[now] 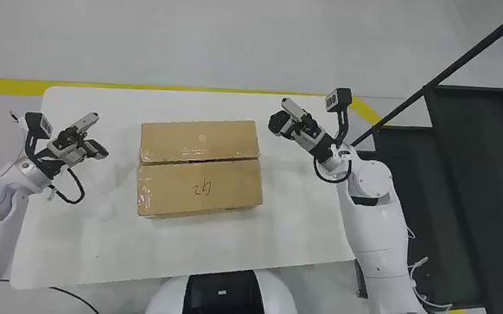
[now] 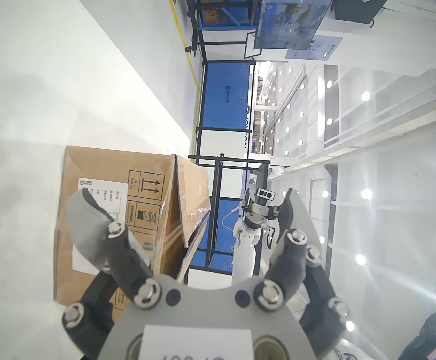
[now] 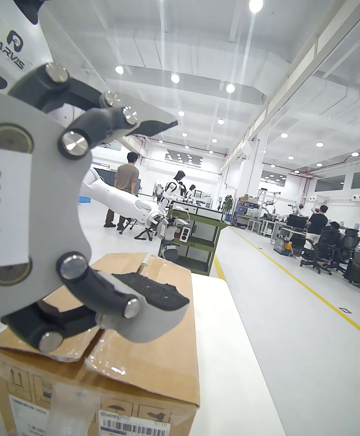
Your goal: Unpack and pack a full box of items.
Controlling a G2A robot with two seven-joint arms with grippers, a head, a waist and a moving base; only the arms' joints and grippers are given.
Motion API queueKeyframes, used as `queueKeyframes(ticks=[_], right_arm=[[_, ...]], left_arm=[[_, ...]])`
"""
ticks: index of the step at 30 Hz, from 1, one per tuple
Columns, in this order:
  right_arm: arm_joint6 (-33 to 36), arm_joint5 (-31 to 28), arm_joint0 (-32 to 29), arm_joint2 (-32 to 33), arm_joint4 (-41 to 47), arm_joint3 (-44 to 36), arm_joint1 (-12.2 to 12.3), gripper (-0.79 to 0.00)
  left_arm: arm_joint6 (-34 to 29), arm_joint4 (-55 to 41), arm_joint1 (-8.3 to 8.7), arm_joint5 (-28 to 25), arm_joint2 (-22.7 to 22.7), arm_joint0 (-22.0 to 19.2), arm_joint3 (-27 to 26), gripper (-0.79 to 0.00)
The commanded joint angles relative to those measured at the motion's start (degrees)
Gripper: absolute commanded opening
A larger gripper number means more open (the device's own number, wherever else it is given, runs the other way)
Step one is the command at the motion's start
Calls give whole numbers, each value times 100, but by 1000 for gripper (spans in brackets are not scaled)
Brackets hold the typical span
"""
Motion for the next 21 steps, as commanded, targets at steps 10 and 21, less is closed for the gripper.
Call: queueKeyframes(ticks=[10, 21], right_arm=[[0, 0, 0, 0, 0, 0, 0, -1], [794, 199, 66, -144, -198, -91, 71, 0]], left_arm=[[0, 0, 0, 0, 0, 0, 0, -1], [5, 66, -2, -15, 15, 24, -71, 0]])
